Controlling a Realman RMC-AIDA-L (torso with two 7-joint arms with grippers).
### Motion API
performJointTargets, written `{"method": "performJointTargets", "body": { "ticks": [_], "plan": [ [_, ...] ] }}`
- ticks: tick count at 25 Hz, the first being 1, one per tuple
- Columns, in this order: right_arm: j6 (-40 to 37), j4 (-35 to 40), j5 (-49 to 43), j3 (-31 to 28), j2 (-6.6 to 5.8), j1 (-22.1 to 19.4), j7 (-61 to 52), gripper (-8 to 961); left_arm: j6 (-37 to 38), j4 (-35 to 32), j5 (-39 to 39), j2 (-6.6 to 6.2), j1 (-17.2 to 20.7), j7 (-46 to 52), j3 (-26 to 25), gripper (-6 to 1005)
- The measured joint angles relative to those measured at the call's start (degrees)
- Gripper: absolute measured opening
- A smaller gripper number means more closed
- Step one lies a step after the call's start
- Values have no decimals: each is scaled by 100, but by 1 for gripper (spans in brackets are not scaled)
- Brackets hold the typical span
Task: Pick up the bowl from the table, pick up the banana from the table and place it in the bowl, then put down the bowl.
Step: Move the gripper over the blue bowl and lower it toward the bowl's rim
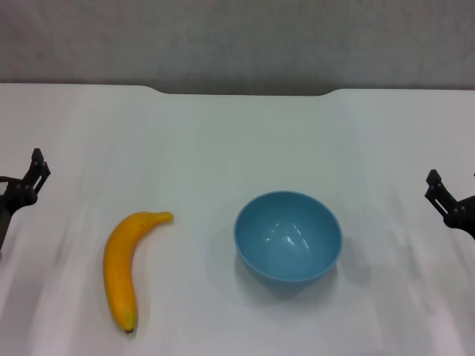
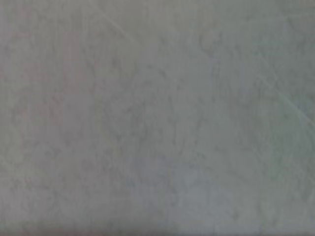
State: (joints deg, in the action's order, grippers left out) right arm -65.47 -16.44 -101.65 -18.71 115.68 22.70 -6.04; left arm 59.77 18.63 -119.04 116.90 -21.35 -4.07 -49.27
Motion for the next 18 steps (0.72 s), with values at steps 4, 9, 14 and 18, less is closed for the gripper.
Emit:
{"method": "performJointTargets", "body": {
  "ticks": [4,9,14,18],
  "plan": [
    [63,-13,-3,10,-1,14,-2,877,5,0,24,7,0,14,10,909],
    [98,-17,-4,10,-20,23,5,877,-25,-7,40,2,0,38,8,907],
    [99,-22,-21,8,-29,14,9,877,-145,-3,8,-14,0,46,6,906],
    [106,-165,-256,-12,-75,29,0,877,-314,0,-5,-28,6,52,4,907]
  ]
}}
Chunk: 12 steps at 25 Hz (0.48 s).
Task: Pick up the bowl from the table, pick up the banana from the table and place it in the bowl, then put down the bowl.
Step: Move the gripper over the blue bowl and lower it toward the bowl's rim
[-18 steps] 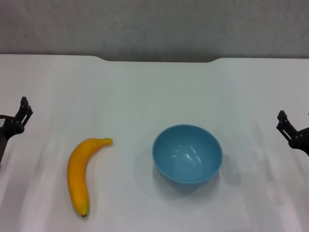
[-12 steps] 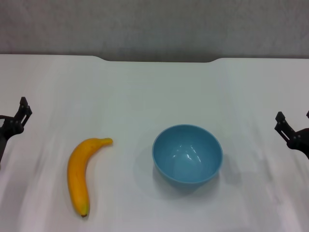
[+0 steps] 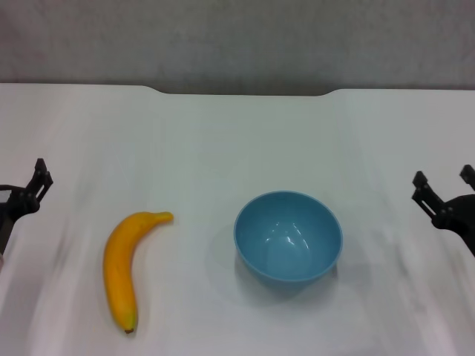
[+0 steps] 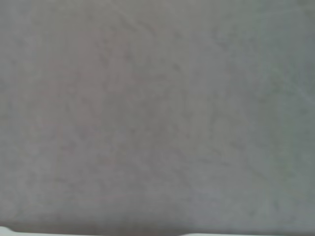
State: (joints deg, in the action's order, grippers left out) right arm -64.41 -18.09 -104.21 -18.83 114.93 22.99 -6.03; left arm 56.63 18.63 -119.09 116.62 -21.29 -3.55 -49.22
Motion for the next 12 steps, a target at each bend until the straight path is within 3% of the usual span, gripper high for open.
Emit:
{"method": "performJointTargets", "body": {
  "ticks": [5,12],
  "plan": [
    [245,-336,-126,-47,-178,58,-33,877,-135,-15,-26,-14,27,2,0,907],
    [1025,-963,-498,-161,-710,263,-536,878,-213,-37,-62,-17,30,-15,0,907]
  ]
}}
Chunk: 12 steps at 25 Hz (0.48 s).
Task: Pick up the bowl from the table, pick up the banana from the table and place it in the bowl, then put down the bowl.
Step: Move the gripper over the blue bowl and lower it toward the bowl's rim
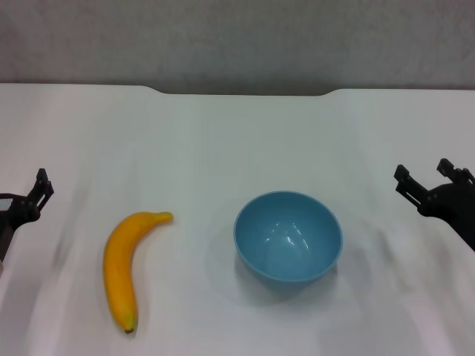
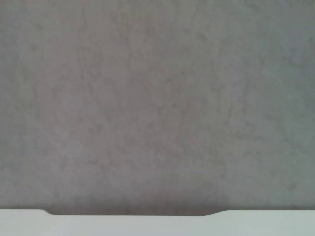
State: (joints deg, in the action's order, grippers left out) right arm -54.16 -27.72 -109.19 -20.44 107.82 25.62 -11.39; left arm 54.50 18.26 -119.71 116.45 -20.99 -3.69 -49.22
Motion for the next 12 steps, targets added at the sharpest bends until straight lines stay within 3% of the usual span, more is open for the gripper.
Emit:
{"method": "performJointTargets", "body": {
  "ticks": [3,6,7,9,12],
  "plan": [
    [495,-474,-401,-301,-262,12,-67,878,-33,-13,0,0,2,-13,0,907],
    [1516,-1195,-999,-920,-596,-23,-52,878,-64,-17,0,0,7,-14,0,907],
    [1814,-1399,-1203,-1144,-656,-62,-40,878,-66,-19,0,0,12,-14,0,907],
    [2563,-1859,-1800,-1779,-720,-216,-28,878,-67,-23,0,0,27,-15,0,907],
    [3883,-2617,-2888,-2836,-644,-529,-20,878,-67,-25,0,0,41,-17,0,907]
  ]
}}
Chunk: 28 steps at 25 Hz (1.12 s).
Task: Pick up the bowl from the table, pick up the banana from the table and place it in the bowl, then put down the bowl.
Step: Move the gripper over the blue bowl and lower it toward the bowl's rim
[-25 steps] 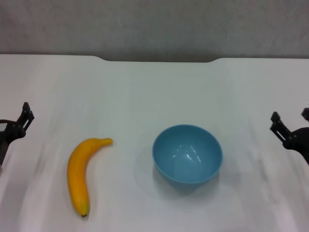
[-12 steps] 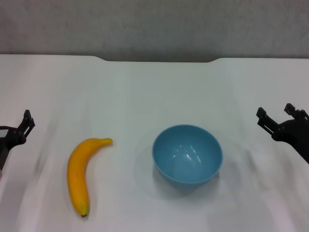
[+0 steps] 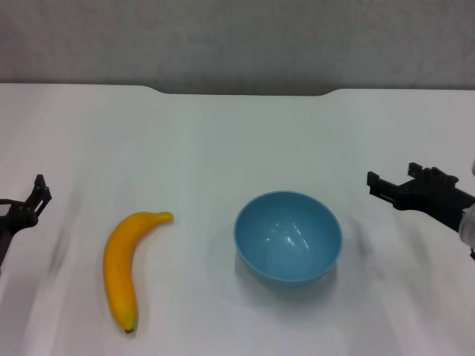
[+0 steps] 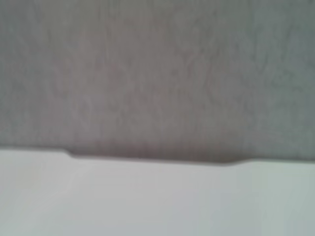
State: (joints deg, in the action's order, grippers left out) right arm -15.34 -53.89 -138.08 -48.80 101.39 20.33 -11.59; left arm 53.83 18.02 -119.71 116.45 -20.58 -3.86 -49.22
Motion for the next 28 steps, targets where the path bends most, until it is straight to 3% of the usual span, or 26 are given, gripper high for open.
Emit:
{"method": "performJointTargets", "body": {
  "ticks": [3,4,5,11,12,13,15,17,21,26,28],
  "plan": [
    [1674,-942,-1257,-1083,296,-339,117,878,0,0,0,1,-6,-1,0,907],
    [2615,-1485,-1740,-1596,549,-444,458,878,0,-1,0,0,-10,-1,0,907],
    [2962,-1638,-1805,-1758,625,-445,652,878,-5,-1,1,0,-11,-1,0,907],
    [4375,-1998,-1406,-2695,1036,-133,1790,856,-125,-1,1,0,-69,-1,0,907],
    [4739,-1916,-1097,-3051,1150,41,2156,853,-129,-1,0,0,-82,-1,0,907],
    [4739,-1916,-1097,-3051,1150,41,2156,851,-131,0,0,0,-89,-1,0,907],
    [5272,-1568,-273,-3682,1292,370,2826,846,-133,0,0,0,-99,-1,0,906],
    [5636,-1165,569,-4160,1319,611,3350,841,-134,1,0,0,-112,-6,0,906],
    [5991,-584,1389,-4715,1320,834,3816,830,-141,1,0,0,-132,-21,0,906],
    [6362,-18,1538,-5072,1318,1020,3918,818,-153,0,0,0,-174,-62,0,906],
    [6576,455,1529,-5211,1311,1336,3999,813,-158,0,0,0,-173,-62,0,906]
  ]
}}
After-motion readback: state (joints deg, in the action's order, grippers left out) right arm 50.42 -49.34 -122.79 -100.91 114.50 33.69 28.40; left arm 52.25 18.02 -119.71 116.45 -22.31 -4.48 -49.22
